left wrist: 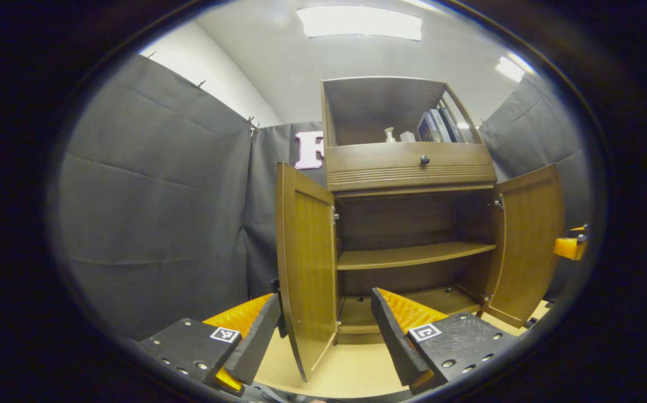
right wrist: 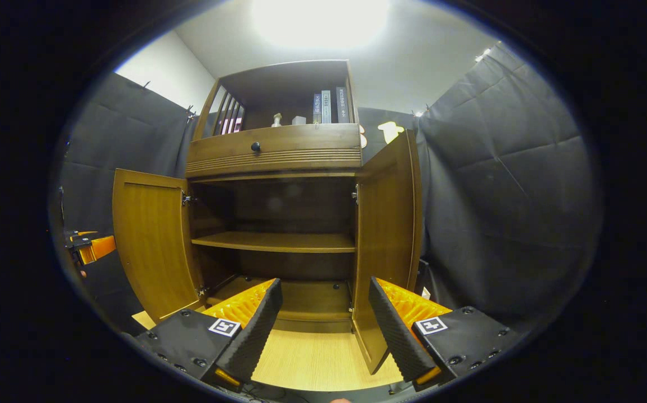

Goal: Open the right door of the double-door shoe cabinet with the right hand, and open the left door with the left hand.

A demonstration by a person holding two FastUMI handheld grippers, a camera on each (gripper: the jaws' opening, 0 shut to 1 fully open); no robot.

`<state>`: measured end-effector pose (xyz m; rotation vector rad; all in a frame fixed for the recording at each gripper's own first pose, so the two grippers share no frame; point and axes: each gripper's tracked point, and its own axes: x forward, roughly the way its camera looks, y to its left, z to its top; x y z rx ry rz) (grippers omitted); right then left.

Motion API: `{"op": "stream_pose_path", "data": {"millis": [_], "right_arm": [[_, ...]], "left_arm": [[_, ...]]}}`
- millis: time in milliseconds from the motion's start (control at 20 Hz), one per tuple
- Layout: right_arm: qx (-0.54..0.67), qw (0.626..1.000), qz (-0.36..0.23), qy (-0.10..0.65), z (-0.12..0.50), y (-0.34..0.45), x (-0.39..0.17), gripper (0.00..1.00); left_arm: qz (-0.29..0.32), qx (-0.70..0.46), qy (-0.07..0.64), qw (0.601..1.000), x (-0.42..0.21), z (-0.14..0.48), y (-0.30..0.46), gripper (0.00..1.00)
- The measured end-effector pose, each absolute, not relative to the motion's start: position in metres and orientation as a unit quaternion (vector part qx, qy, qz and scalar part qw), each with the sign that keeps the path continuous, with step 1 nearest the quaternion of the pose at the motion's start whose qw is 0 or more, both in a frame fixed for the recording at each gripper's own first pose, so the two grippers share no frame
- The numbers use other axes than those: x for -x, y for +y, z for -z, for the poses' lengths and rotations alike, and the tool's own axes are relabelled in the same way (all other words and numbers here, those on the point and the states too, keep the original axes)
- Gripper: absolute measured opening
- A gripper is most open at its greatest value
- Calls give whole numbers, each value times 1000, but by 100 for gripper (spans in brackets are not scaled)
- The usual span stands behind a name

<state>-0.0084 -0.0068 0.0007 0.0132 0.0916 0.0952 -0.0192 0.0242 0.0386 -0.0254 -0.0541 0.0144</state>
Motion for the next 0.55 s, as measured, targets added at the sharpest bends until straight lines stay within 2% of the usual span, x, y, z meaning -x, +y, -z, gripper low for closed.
{"op": "stream_pose_path", "data": {"millis": [250, 300, 550], "right_arm": [[-10, 998, -50, 44, -3, -2, 9, 98], [-8, 998, -50, 44, -3, -2, 9, 92], [-8, 998, -50, 41, -6, 2, 11, 92]], "left_arm": [[-4, 15, -30, 999, 20, -42, 25, 94], [-5, 11, -31, 999, 22, -42, 27, 94], [-6, 11, -34, 999, 22, -45, 31, 94]]}}
